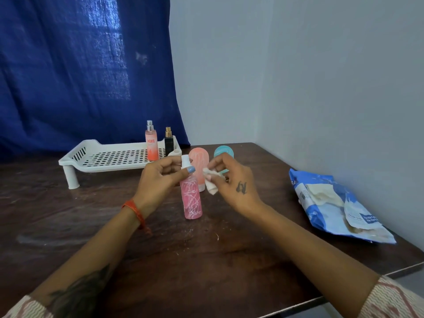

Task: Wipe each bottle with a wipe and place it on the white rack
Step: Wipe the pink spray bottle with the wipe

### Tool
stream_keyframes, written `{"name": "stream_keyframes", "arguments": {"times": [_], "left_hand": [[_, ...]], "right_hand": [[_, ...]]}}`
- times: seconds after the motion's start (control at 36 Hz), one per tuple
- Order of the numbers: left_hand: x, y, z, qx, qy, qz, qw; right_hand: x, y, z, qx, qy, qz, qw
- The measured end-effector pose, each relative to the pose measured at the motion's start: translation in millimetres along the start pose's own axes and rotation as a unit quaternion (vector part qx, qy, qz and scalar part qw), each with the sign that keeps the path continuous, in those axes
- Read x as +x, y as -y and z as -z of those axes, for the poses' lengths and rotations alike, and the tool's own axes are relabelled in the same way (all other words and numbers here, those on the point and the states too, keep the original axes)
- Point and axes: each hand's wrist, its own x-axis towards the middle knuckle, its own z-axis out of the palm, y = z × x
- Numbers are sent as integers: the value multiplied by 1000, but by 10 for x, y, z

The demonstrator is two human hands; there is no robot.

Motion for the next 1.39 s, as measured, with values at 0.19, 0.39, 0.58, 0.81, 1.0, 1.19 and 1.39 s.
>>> {"name": "stream_keyframes", "arguments": {"times": [0.19,0.39,0.58,0.81,1.0,1.19,1.39], "left_hand": [[-4,-12,-20,-62,3,41,997],[-4,-18,-27,-53,9,51,997],[-12,-31,-31,-64,34,61,996],[-13,-36,-41,-82,41,92,992],[-14,-39,-41,-76,53,95,991],[-10,-25,-34,-66,39,95,993],[-14,-51,-46,-65,44,91,993]], "right_hand": [[-86,-66,-148,169,44,-55,983],[-152,-109,-84,200,72,-97,972],[-132,-53,-98,264,46,-128,955],[-146,-83,-105,243,53,-122,961],[-149,-58,-138,170,11,-45,984],[-191,-102,-107,139,35,-20,990],[-157,-93,-144,124,-20,37,991]]}}
